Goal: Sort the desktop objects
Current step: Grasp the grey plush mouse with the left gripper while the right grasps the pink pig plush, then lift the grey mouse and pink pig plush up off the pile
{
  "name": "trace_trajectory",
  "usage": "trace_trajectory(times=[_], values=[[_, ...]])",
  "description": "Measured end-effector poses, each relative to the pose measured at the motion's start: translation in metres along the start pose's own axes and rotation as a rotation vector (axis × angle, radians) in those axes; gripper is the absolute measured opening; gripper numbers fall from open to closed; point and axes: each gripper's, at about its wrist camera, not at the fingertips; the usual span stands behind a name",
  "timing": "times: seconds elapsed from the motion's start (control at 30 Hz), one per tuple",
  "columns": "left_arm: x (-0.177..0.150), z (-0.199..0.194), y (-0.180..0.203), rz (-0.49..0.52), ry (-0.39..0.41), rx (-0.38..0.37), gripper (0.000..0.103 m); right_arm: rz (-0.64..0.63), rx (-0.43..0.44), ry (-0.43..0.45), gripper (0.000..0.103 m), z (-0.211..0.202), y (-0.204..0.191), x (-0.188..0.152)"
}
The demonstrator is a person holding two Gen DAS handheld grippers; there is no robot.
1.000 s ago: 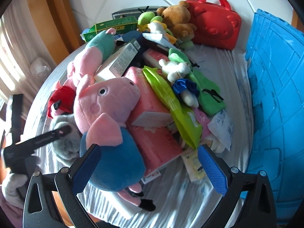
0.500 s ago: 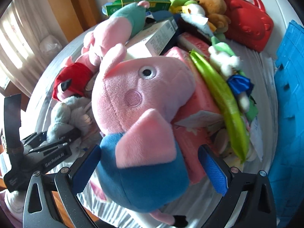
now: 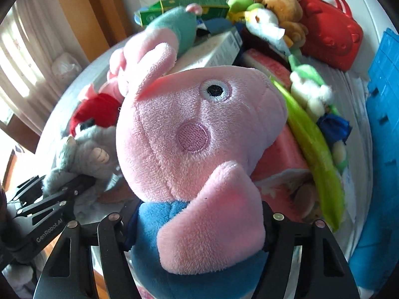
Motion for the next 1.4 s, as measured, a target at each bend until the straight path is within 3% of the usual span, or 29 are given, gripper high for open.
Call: trace_trajectory(times=[0.23, 0.33, 0.37, 0.57, 0.67, 0.8, 0.93, 1.13, 1.2, 1.33, 1.37, 1.4], values=[[0.037, -0.054, 0.006, 0.011, 0.175, -0.013, 0.035, -0.047, 0.007, 0.165, 0.070, -0.058, -0.011, 0.024], [0.048, -0.066, 0.018, 0.016, 0.218, -0.035, 0.029, -0.059, -0.007, 0.230, 0.070, -0.084, -0.011, 0.033], [0.052, -0.070, 0.022, 0.022, 0.237, -0.044, 0.021, -0.061, -0.012, 0.251, 0.070, -0.093, -0.011, 0.037], [0.072, -0.073, 0.046, 0.049, 0.268, -0.078, 0.020, -0.043, -0.085, 0.350, 0.070, -0.141, 0.005, 0.047], [0.071, -0.062, 0.047, 0.064, 0.239, -0.072, 0.023, -0.010, -0.107, 0.350, 0.070, -0.150, 0.021, 0.040], [0.056, -0.036, 0.039, 0.064, 0.170, -0.042, 0.063, 0.053, -0.106, 0.317, 0.070, -0.141, 0.045, 0.026], [0.025, -0.014, 0.024, 0.074, 0.087, -0.017, 0.065, 0.093, -0.096, 0.263, 0.070, -0.128, 0.058, 0.003], [-0.016, 0.041, 0.018, 0.068, -0.108, -0.031, 0.065, 0.116, -0.075, 0.190, 0.070, -0.104, 0.066, -0.014], [-0.018, 0.057, 0.024, 0.045, -0.128, -0.057, 0.069, 0.120, -0.069, 0.166, 0.070, -0.095, 0.067, -0.016], [-0.019, 0.089, 0.046, 0.078, -0.194, -0.026, 0.073, 0.135, -0.068, 0.120, 0.071, -0.078, 0.068, -0.016], [-0.019, 0.091, 0.046, 0.070, -0.199, -0.039, 0.073, 0.138, -0.069, 0.113, 0.071, -0.075, 0.068, -0.017], [-0.019, 0.089, 0.046, 0.068, -0.184, -0.038, 0.064, 0.139, -0.071, 0.107, 0.071, -0.072, 0.068, -0.017]])
Point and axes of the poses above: each gripper's, at about its wrist camera, not at the fingertips, and z roughly the way its jaws point, y to its right, x to its top, and after that the axes turned 15 degrees about x, right-handed
